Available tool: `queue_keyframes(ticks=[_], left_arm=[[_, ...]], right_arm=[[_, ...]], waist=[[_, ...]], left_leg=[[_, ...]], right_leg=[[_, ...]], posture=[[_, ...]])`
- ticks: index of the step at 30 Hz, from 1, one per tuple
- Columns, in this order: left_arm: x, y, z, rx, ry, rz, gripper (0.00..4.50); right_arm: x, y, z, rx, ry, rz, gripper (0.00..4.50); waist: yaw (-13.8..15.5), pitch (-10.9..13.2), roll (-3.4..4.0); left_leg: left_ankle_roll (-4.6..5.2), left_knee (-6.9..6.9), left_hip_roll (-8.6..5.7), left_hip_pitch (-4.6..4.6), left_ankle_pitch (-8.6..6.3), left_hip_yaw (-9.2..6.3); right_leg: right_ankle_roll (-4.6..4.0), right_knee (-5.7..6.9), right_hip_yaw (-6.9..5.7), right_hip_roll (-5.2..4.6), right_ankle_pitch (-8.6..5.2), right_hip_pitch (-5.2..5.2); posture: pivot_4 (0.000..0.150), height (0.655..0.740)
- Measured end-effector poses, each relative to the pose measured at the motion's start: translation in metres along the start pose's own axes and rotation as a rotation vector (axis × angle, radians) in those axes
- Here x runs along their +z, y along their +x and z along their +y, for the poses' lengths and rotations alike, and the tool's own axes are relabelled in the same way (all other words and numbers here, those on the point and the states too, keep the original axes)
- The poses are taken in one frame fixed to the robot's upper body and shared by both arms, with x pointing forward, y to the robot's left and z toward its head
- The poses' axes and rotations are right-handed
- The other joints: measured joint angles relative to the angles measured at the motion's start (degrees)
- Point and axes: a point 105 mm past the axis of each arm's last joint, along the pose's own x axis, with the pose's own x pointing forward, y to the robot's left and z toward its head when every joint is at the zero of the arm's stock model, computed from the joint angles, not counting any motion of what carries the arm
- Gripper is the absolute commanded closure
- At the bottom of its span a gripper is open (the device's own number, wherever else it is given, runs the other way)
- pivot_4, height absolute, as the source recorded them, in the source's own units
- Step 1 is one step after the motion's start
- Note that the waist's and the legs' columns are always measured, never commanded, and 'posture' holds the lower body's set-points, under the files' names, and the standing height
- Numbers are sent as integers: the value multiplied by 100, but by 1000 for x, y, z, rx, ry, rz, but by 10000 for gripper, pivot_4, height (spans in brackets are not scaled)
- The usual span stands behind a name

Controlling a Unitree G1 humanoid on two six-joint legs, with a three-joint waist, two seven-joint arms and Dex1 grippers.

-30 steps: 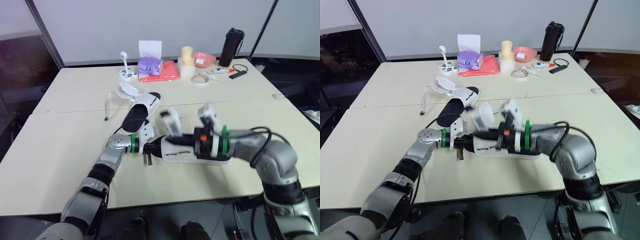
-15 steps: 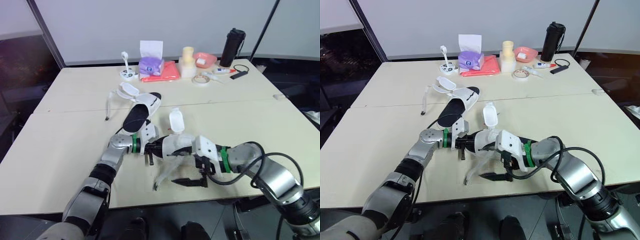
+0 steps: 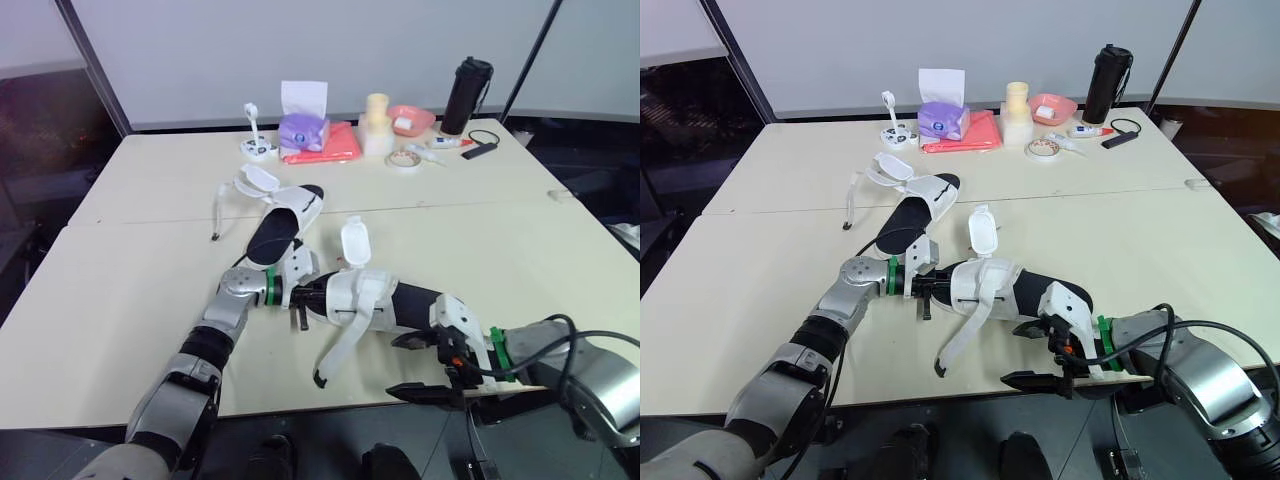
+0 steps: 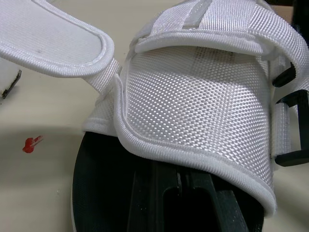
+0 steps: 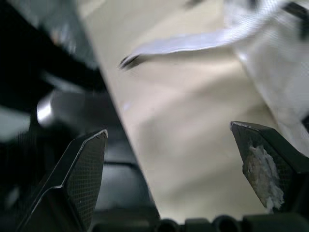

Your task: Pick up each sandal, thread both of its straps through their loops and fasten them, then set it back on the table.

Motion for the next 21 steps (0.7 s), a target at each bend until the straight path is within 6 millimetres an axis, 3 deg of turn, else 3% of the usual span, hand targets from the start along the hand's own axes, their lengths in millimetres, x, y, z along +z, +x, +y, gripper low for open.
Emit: queue_keyframes(ticks=[5, 14, 21], left_arm=[[1, 1, -3, -8, -1, -4, 45000], [2, 3, -9, -16, -5, -14, 45000], [2, 5, -9, -7, -7, -19, 45000]], right_arm=[[-2, 9, -22, -123, 79, -23, 744], [7, 7, -46, -205, 108, -48, 744], [17, 5, -19, -22, 229, -117, 744]], waist=[[-3, 0, 1], [-24, 0, 1], [-12, 0, 1]], left_leg=[[2, -2, -2, 0, -1, 1], [2, -2, -2, 1, -1, 4], [3, -1, -2, 1, -1, 2]], right_leg=[[0, -8, -2, -1, 0, 4], [0, -8, -4, 1, 0, 5], [0, -10, -7, 0, 0, 9]], posture=[[1500, 7400], [1500, 7400], [1500, 7400]])
